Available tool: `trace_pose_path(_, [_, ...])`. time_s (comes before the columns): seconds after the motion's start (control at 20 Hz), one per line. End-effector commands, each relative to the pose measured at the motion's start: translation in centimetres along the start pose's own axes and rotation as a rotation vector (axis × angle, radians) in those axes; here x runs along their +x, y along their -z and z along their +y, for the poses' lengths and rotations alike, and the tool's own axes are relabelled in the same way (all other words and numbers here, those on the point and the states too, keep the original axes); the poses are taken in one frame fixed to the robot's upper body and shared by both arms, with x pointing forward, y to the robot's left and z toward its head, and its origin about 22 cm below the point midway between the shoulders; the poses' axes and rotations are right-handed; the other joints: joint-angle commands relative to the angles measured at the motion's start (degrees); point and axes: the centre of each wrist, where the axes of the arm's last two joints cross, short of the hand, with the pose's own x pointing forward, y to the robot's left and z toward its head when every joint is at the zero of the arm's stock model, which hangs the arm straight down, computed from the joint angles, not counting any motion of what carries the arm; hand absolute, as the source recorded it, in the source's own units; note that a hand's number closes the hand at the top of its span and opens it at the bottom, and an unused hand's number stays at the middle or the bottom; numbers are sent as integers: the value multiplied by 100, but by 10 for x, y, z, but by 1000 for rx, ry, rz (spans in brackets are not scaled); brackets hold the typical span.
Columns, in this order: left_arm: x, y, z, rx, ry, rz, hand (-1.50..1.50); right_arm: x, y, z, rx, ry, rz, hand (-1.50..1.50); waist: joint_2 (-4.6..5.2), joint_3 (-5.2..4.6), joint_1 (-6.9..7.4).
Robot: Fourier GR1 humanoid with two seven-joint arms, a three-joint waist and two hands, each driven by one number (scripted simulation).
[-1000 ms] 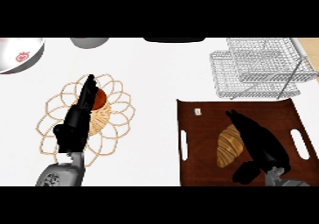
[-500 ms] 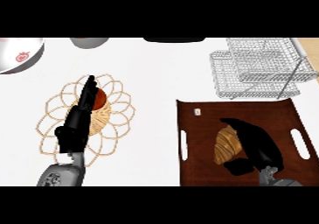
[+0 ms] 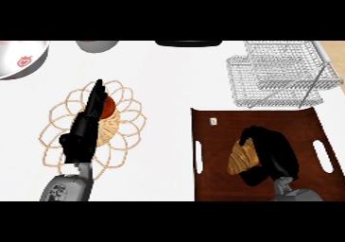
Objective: Pick the croissant from the tray and place it in the tiered basket
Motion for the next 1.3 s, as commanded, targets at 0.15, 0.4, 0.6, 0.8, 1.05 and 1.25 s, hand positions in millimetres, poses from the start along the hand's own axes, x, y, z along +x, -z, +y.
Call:
trace_pose_path(0.15, [9, 4, -9, -14, -10, -3, 0, 36, 26, 5, 167, -331, 145, 150, 55, 33, 112])
trace_pose_path(0.4, [0, -6, 16, -16, -12, 6, 0, 73, 44, -10, 150, -374, 199, 150, 42, 39, 49])
trace_pose_path(0.6, [-2, -11, -6, 5, 5, 14, 0, 77, 20, -42, 46, -351, 243, 150, 30, 40, -9])
trace_pose_path(0.8, [-7, -1, 1, 1, 9, 19, 0, 89, 14, -104, -110, -301, 262, 150, 22, 37, -43])
trace_pose_path(1.05, [1, -9, -11, 0, -15, 30, 0, 108, -23, -169, -247, -255, 271, 150, -2, 37, -61])
trace_pose_path(1.25, [-7, 1, 16, 14, 1, 19, 0, 100, -48, -215, -314, -199, 269, 150, 9, 36, -72])
